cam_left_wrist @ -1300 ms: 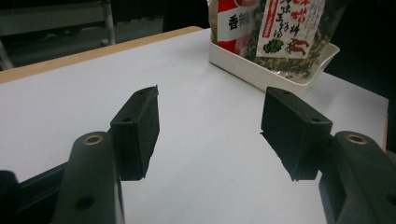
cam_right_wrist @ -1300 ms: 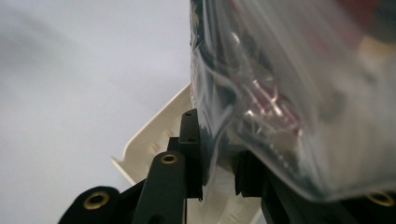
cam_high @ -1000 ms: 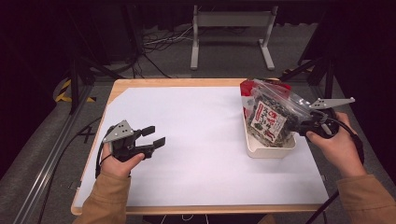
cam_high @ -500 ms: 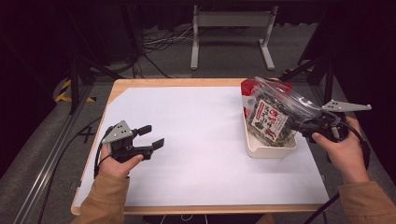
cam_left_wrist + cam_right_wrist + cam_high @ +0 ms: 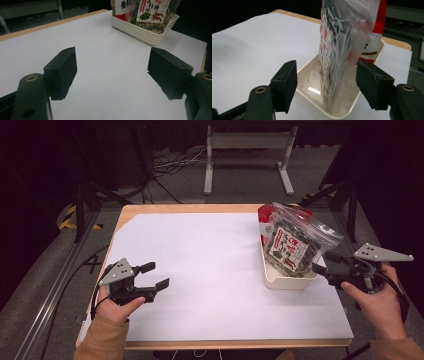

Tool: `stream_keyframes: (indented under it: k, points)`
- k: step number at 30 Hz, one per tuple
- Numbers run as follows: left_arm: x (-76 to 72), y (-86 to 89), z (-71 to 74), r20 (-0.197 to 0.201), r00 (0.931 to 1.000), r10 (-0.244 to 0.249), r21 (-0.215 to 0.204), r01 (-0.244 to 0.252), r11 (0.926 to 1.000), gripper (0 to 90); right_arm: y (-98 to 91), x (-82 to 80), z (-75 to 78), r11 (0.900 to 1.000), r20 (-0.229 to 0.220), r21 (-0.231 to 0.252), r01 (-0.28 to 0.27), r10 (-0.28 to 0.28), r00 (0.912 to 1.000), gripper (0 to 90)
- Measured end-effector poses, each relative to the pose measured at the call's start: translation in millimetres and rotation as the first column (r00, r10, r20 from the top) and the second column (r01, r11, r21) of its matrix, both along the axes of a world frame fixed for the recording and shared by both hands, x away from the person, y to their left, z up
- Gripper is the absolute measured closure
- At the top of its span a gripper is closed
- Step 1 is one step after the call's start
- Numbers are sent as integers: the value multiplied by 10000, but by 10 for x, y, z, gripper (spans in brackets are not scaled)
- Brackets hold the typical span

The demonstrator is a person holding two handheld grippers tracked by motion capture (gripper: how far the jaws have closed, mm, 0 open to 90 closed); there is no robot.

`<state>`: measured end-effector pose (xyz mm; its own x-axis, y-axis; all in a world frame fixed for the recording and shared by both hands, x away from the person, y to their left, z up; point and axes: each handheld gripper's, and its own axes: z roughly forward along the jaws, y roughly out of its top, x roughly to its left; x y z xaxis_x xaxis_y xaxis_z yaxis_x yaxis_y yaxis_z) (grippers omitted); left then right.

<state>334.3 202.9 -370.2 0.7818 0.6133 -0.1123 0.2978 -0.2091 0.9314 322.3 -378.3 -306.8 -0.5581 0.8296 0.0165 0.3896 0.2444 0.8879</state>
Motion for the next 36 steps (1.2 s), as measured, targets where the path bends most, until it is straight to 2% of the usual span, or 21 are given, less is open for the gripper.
stream_keyframes:
  k: [5, 7, 10, 12, 13, 15, 19, 23, 25, 29, 34, 36]
  points:
    - [-32, 22, -16, 50, 10000, -43, 118, 42, 9999, 234, 35, -110, -27, 9999, 117, 60, -117, 116, 9999, 344]
    - [-48, 27, -28, 10, 10000, -89, 139, 89, 9999, 231, 81, -186, -55, 9993, 173, 107, -364, 362, 9992, 350]
    - [-65, 31, -47, -20, 9999, -143, 195, 144, 9997, 226, 118, -211, -78, 9980, 298, 127, -613, 609, 9977, 351]
    - [-66, 38, -62, 72, 9998, -176, 230, 174, 9996, 227, 165, -229, -113, 9949, 449, 172, -997, 989, 9941, 351]
    - [-69, 38, -71, 94, 9998, -163, 183, 162, 9997, 226, 222, -236, -165, 9895, 600, 220, -1426, 1411, 9882, 350]
    - [-71, 47, -83, 106, 9998, -180, 179, 178, 9997, 226, 246, -235, -190, 9875, 638, 227, -1557, 1540, 9860, 349]
    - [-79, 54, -89, 88, 9997, -245, 184, 244, 9995, 221, 329, -215, -301, 9781, 752, 607, -1991, 1945, 9780, 338]
    - [-89, 55, -108, 84, 9996, -279, 102, 278, 9996, 219, 388, -181, -412, 9730, 851, 864, -2140, 2068, 9747, 325]
    - [-88, 60, -127, 82, 9997, -245, -2, 245, 9997, 219, 406, -165, -455, 9710, 878, 878, -2222, 2147, 9727, 319]
    - [-81, 56, -152, 43, 9997, -247, 79, 247, 9997, 218, 481, -119, -606, 9624, 931, 914, -2557, 2474, 9644, 311]
    - [-80, 42, -182, -77, 9995, -311, 182, 313, 9993, 217, 551, -87, -744, 9570, 1028, 1001, -2722, 2622, 9595, 300]
    - [-75, 29, -211, -154, 9993, -335, 180, 337, 9993, 215, 593, -72, -803, 9557, 1164, 846, -2819, 2715, 9554, 295]
